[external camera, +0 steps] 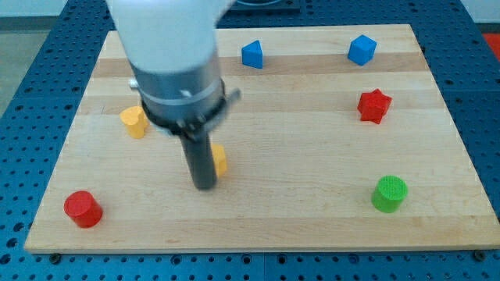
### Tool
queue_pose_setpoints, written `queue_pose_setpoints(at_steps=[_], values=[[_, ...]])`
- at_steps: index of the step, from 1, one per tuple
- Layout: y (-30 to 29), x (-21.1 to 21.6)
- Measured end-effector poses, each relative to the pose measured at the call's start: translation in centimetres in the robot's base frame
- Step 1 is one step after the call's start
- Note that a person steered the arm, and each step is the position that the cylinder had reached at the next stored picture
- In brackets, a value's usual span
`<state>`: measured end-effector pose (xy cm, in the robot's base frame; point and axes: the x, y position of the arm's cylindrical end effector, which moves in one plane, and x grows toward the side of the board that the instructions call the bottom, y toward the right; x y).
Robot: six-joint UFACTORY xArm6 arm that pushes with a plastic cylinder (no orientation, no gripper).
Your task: Move your arm towards the bottom of the board
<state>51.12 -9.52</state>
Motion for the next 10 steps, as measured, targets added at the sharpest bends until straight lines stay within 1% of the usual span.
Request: queue_pose_setpoints(at_steps=[1,2,4,5,6,7,8,9,10], values=[[-4.9,-7.9],[-9.0,-14.0],[-9.7,-14.5],[-8.7,-14.8],[-6.5,-11.7],[-6.2,-6.4],[-5.9,3.9],[-5.9,10.1],[-5.9,10.7]])
